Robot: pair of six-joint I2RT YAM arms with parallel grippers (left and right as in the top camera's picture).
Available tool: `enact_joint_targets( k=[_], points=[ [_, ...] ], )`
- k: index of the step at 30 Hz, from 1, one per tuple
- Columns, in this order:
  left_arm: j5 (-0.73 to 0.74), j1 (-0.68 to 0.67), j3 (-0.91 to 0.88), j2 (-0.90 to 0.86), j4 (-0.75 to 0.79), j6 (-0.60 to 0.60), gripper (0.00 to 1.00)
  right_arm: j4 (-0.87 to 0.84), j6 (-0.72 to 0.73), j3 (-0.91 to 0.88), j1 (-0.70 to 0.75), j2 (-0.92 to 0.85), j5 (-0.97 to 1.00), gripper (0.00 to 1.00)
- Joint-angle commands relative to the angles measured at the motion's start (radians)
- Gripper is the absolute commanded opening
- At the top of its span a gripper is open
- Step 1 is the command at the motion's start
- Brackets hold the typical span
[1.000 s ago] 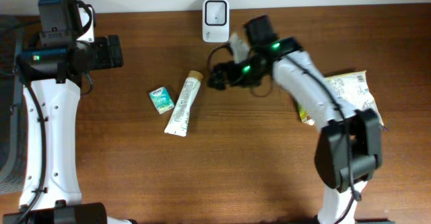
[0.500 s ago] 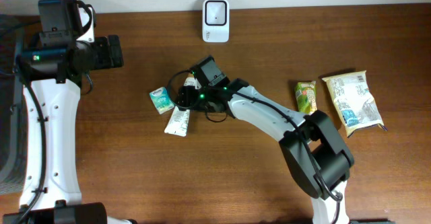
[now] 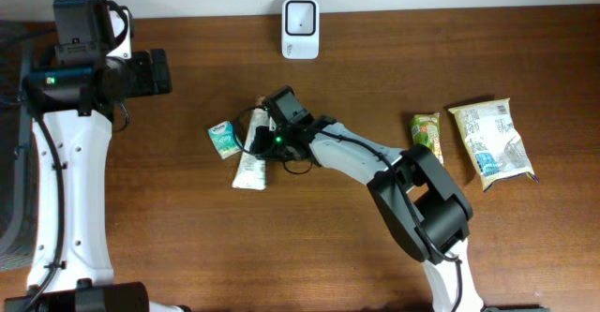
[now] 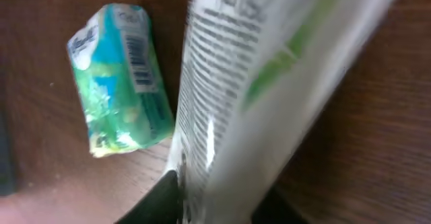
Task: Scan the item barcode
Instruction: 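Reach the right gripper to the white tube and grasp it, then lift the white tube and hold its barcode to the scanner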
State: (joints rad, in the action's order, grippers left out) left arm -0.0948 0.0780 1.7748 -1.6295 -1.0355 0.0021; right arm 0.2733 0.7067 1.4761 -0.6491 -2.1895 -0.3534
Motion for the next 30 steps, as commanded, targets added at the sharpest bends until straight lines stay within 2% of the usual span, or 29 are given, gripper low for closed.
enact_joint_targets(
  k=[1,2,6,11,13,17,26,30],
  points=[
    [-0.007,0.002,0.003,0.016,0.001,-0.01,0.99,0.014,-0.03,-0.009,0.042,-0.024,-0.131,0.08],
    [-0.007,0.002,0.003,0.016,0.001,-0.01,0.99,0.023,-0.068,-0.009,0.056,-0.023,-0.172,0.04],
    [-0.007,0.002,0.003,0.016,0.001,-0.01,0.99,0.049,-0.204,-0.009,0.151,-0.015,-0.399,0.04],
    [-0.007,0.002,0.003,0.016,0.001,-0.01,0.99,0.119,-0.456,-0.009,0.248,0.084,-0.687,0.04],
    [-0.007,0.002,0.003,0.016,0.001,-0.01,0.99,0.23,-0.603,-0.009,0.284,0.182,-0.739,0.04],
    [-0.007,0.002,0.003,0.016,0.001,-0.01,0.99,0.399,-0.786,-0.009,0.33,0.359,-0.738,0.04],
    [-0.007,0.002,0.003,0.016,0.001,-0.01,0.99,0.483,-0.826,-0.009,0.415,0.711,-0.735,0.04],
    [-0.007,0.002,0.003,0.016,0.001,-0.01,0.99,0.483,-0.826,-0.009,0.415,0.745,-0.735,0.04]
  ],
)
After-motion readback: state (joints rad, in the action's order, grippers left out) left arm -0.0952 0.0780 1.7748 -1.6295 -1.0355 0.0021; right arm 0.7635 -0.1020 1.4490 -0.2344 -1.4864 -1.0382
